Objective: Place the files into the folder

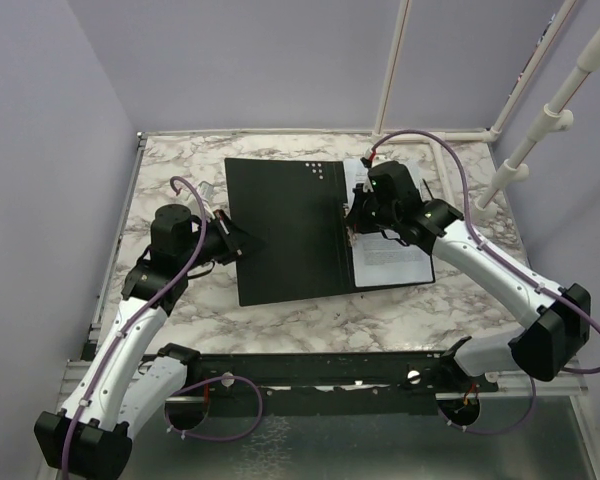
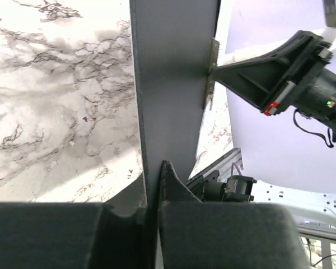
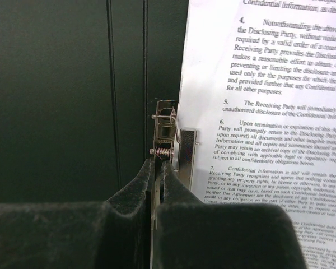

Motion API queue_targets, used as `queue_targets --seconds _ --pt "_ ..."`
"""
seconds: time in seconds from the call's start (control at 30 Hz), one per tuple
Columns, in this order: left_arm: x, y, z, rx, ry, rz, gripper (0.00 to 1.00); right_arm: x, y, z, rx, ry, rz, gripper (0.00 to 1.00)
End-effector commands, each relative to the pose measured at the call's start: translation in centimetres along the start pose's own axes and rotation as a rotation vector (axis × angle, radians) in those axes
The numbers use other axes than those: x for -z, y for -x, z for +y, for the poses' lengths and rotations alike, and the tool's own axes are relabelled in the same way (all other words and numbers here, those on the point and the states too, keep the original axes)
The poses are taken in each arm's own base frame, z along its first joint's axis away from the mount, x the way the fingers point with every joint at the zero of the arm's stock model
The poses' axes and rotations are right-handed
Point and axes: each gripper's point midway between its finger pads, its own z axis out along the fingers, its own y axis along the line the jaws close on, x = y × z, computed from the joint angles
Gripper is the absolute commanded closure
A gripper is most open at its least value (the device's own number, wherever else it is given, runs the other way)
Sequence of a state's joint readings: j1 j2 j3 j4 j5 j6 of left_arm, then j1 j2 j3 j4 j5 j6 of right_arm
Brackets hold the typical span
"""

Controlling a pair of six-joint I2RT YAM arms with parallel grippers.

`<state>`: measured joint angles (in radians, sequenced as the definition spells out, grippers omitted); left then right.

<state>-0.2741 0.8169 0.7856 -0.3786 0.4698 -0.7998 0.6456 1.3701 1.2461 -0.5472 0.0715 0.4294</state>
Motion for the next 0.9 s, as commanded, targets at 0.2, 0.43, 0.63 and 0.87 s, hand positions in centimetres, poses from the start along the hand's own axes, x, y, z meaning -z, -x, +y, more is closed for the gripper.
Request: queue_targets --seconds 0.2,0.43,0.63,0.87 --pt "0.8 -0.1 2.1 -0.052 0.112 -0.010 1.00 -1.5 0.1 -0.1 -0.033 0.000 -0.028 0.99" --pt "1.7 0.5 2.2 -0.098 0.156 -0.021 1.00 -4.2 -1.9 0.6 -0.046 0.042 0.051 0.99" --pt "2.1 0.4 3.2 -0.132 0.216 0.004 1.00 -6.4 -3.7 0.0 -0.041 0.008 0.126 0.88" --pt "2.9 0.8 4.6 -0.188 0.312 0.011 1.00 -7.1 -4.5 -0.5 -0.037 -0.009 0.140 0.41"
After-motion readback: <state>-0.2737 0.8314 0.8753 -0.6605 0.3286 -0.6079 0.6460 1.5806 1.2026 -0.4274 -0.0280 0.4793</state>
